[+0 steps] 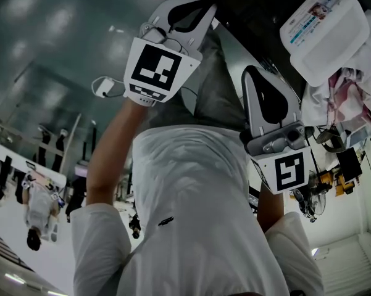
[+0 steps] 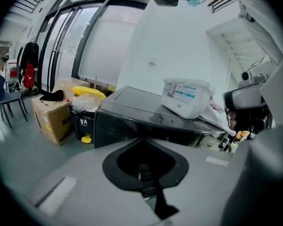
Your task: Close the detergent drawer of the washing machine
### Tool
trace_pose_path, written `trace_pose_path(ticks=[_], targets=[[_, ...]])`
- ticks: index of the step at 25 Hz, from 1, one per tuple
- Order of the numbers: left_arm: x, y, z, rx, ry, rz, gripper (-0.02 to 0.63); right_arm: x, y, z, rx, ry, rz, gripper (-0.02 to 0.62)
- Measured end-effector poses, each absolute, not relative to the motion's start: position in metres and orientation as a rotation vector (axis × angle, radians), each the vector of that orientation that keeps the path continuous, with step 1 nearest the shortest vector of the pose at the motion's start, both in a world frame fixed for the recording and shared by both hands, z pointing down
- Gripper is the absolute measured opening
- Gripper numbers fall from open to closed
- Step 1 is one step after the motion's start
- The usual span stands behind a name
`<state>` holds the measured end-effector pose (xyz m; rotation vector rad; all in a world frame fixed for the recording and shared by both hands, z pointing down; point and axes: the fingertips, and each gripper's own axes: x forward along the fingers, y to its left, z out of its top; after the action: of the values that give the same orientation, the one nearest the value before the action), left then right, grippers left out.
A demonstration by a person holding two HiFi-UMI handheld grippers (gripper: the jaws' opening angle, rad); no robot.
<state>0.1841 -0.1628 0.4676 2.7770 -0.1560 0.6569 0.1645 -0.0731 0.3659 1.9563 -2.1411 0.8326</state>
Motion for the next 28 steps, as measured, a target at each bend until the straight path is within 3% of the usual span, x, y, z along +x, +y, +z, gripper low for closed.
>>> trace_pose_path(ticks=[8, 28], targets=[[0.164, -0.160, 0.426, 2.763, -0.204, 0.585, 0.018, 0.156, -0.072, 0.340, 1.995, -2.121, 0.705, -0.008], [0.018, -0.166, 0.283, 2.764, -0.523, 0.332, 0.018, 0.097, -0.088, 0.249, 1.976, -2.170, 0.377, -0.009]])
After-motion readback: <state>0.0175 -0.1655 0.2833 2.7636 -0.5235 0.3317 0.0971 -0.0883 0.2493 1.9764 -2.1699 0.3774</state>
